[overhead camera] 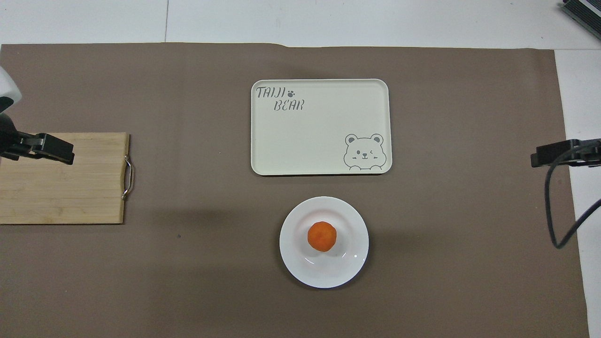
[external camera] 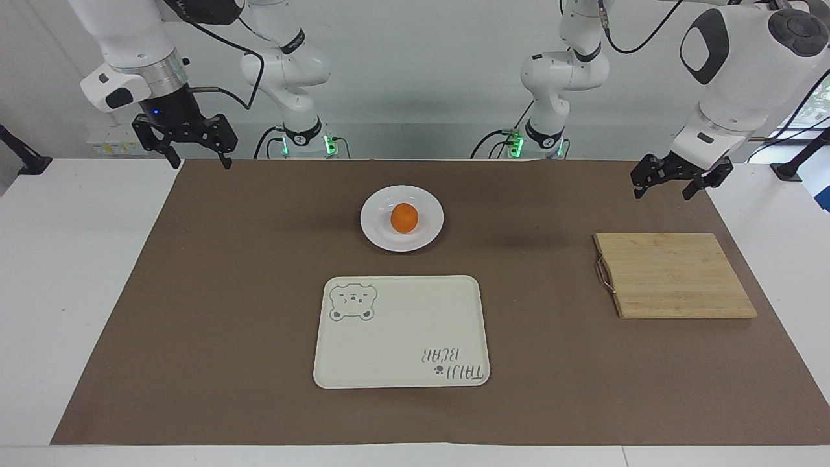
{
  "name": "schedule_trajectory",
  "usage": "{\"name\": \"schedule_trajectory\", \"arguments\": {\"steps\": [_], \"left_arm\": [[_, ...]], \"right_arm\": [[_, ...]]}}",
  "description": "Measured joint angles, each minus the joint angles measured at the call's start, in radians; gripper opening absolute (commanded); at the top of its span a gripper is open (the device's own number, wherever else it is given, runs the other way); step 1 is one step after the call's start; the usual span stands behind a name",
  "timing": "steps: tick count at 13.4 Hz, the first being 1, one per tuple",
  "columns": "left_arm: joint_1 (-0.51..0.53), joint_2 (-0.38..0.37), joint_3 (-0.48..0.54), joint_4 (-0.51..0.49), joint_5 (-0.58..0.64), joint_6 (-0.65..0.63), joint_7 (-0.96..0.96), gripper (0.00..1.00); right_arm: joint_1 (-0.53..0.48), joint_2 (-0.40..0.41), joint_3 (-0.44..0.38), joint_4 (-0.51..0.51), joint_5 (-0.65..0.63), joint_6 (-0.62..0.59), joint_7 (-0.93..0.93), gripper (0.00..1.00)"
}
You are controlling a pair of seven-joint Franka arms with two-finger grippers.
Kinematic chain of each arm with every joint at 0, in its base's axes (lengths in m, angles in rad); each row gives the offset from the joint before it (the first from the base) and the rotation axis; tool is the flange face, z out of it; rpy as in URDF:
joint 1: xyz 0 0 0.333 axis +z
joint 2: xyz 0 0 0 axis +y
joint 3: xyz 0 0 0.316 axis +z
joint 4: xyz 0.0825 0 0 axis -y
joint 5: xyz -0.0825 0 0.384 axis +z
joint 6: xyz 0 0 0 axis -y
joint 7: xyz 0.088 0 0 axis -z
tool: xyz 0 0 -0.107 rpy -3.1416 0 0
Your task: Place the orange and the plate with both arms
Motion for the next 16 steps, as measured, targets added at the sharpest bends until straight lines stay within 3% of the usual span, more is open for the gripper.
{"name": "schedule_trajectory", "arguments": {"steps": [13, 16], "left_arm": [[0.001, -0.031, 0.002, 0.036, -0.01, -0.002, 0.0, 1.0], [0.001, -0.031, 0.002, 0.036, -0.01, -0.002, 0.0, 1.0]], "right_arm": [[0.003, 0.0, 0.001, 0.0, 0.0, 0.0, 0.0, 1.0], [0.011, 0.0, 0.016, 0.0, 0.05, 0.011, -0.022, 1.0]]}}
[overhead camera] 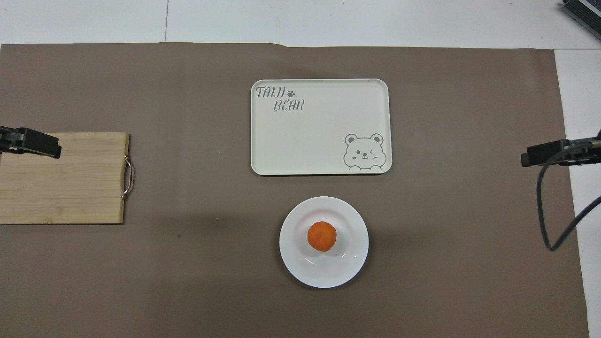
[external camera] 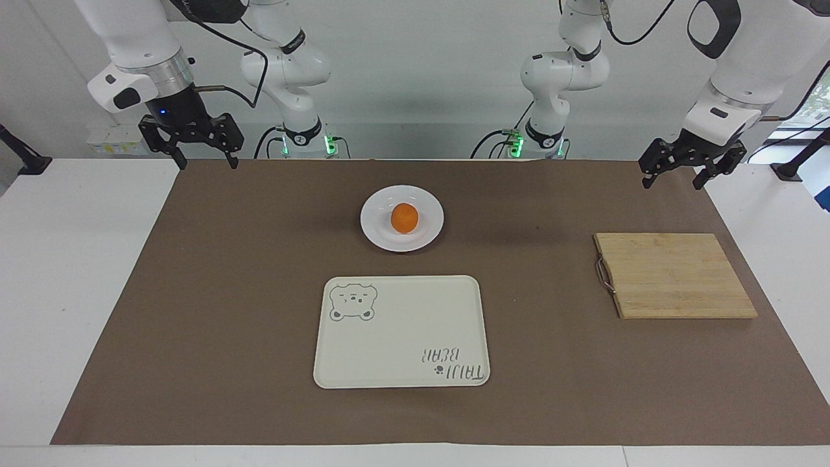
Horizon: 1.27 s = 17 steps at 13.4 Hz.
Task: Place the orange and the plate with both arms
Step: 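Reach the right gripper to the plate rim nearest it and grasp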
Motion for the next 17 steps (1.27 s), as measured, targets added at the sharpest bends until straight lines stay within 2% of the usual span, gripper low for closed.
{"name": "schedule_trajectory", "arguments": {"steps": [3, 7, 9, 11, 14, 17], "left_arm": [[0.0, 0.0, 0.0, 0.0, 0.0, 0.0, 0.0, 1.0], [0.0, 0.0, 0.0, 0.0, 0.0, 0.0, 0.0, 1.0], [0.0, 0.0, 0.0, 0.0, 0.0, 0.0, 0.0, 1.0], [0.0, 0.0, 0.0, 0.0, 0.0, 0.0, 0.0, 1.0], [0.0, 0.0, 0.0, 0.0, 0.0, 0.0, 0.0, 1.0], [0.0, 0.0, 0.0, 0.0, 0.0, 0.0, 0.0, 1.0]], "right_arm": [[-0.003, -0.001, 0.002, -0.014, 0.112, 0.0, -0.007, 1.0], [-0.006, -0.001, -0.005, -0.112, 0.353, 0.009, -0.063, 1.0], [-0.004, 0.001, -0.004, -0.213, 0.458, 0.09, -0.152, 1.0], [0.01, 0.021, -0.001, -0.31, 0.505, 0.18, -0.251, 1.0], [0.074, 0.092, 0.002, -0.382, 0.515, 0.285, -0.356, 1.0], [0.117, 0.143, 0.006, -0.456, 0.686, 0.335, -0.403, 1.0]]}}
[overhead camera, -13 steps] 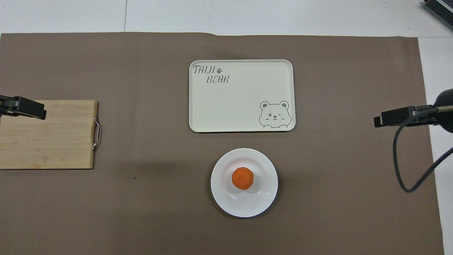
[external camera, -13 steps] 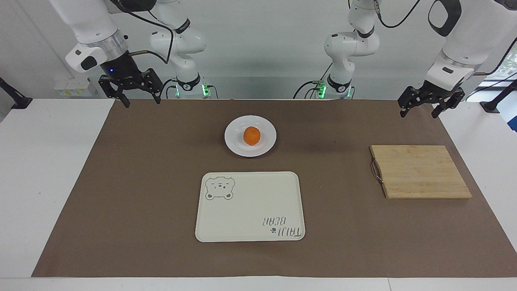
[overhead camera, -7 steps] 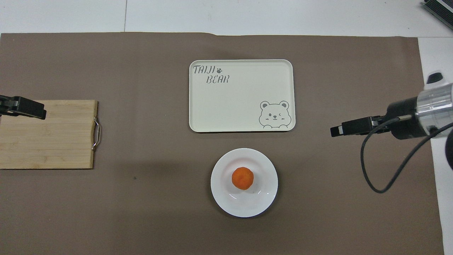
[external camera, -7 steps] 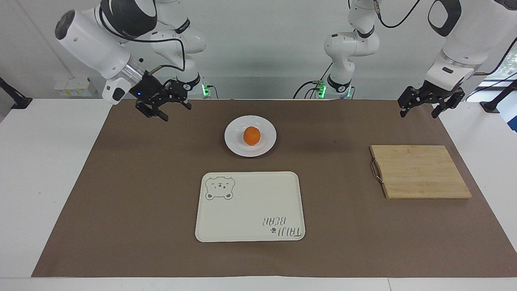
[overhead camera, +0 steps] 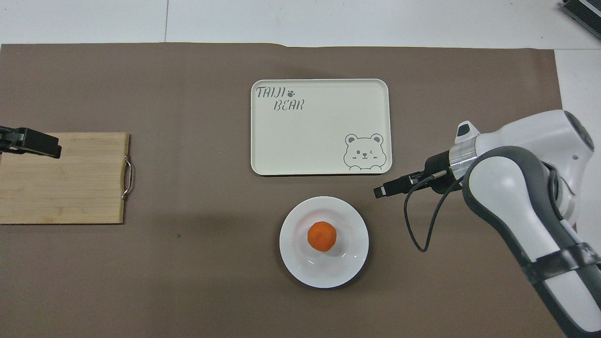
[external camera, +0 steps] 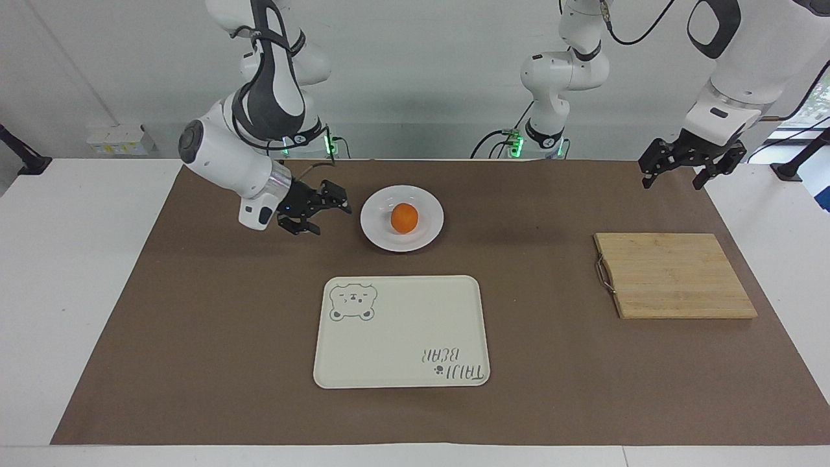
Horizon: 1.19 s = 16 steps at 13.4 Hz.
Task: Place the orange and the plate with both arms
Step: 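Reach the right gripper to the plate rim nearest it and grasp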
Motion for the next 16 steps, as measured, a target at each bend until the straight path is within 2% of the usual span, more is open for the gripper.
{"name": "schedule_trajectory", "arguments": {"steps": [3, 6, 8, 16], "left_arm": [[0.0, 0.0, 0.0, 0.0, 0.0, 0.0, 0.0, 1.0], [0.0, 0.0, 0.0, 0.0, 0.0, 0.0, 0.0, 1.0], [0.0, 0.0, 0.0, 0.0, 0.0, 0.0, 0.0, 1.0], [0.0, 0.0, 0.0, 0.0, 0.0, 0.0, 0.0, 1.0]], "right_arm": [[0.013, 0.0, 0.0, -0.136, 0.223, 0.098, -0.128, 1.0], [0.023, 0.011, 0.0, -0.271, 0.438, 0.13, -0.327, 1.0], [0.025, 0.016, 0.0, -0.319, 0.475, 0.135, -0.377, 1.0], [0.025, -0.006, 0.0, -0.403, 0.475, 0.133, -0.384, 1.0]]}}
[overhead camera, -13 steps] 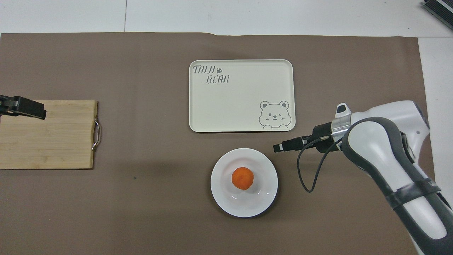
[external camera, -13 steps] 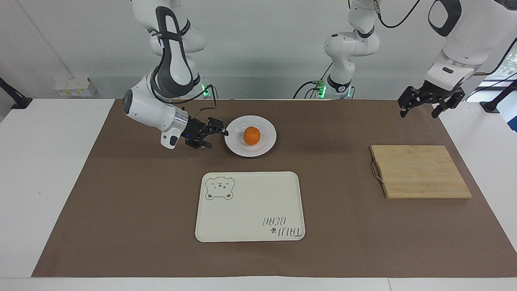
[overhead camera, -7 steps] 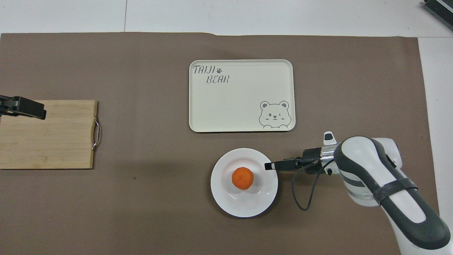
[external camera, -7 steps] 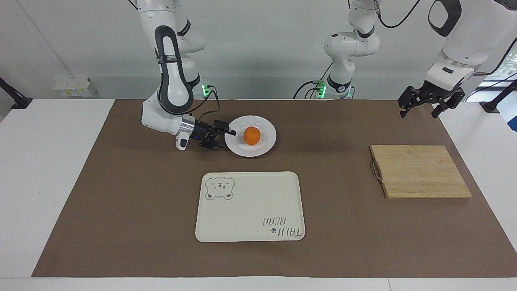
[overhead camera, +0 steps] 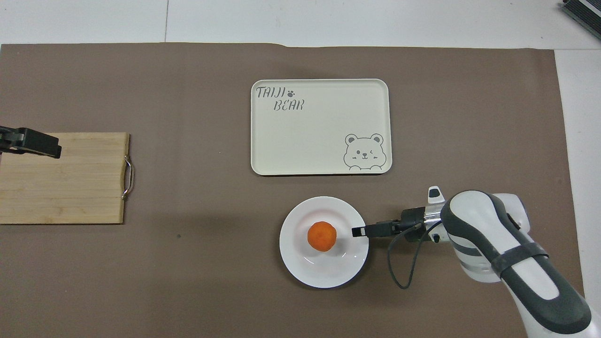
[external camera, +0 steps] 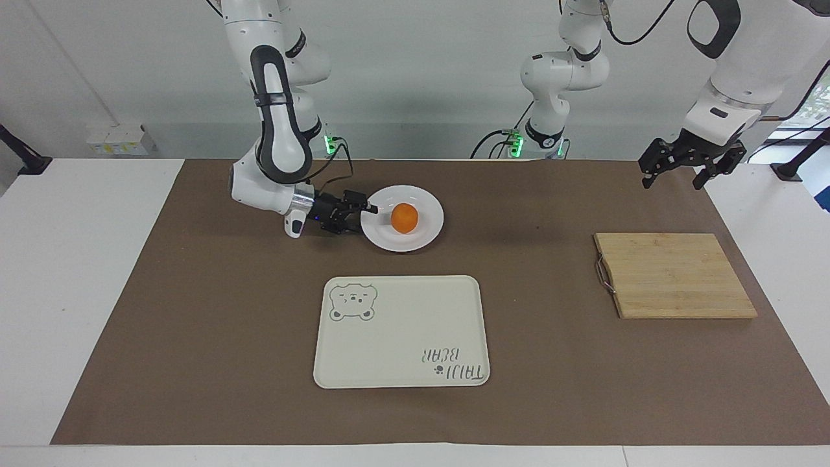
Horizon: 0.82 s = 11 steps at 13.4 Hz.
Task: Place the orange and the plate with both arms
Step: 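Reach the right gripper to the plate rim nearest it and grasp, then slide the plate with the right gripper onto the bear tray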
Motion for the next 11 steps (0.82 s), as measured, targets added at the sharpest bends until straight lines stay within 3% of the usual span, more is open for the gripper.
{"name": "schedule_trajectory", "arguments": {"steps": [5, 7, 11], "left_arm": [[0.0, 0.0, 0.0, 0.0, 0.0, 0.0, 0.0, 1.0], [0.0, 0.0, 0.0, 0.0, 0.0, 0.0, 0.0, 1.0], [0.0, 0.0, 0.0, 0.0, 0.0, 0.0, 0.0, 1.0]], "right_arm": [[0.0, -0.047, 0.0, -0.07, 0.0, -0.006, -0.002, 1.0], [0.001, -0.056, 0.0, -0.082, 0.0, -0.006, -0.002, 0.89], [0.001, -0.057, 0.0, -0.091, 0.005, -0.005, -0.002, 0.82]]}}
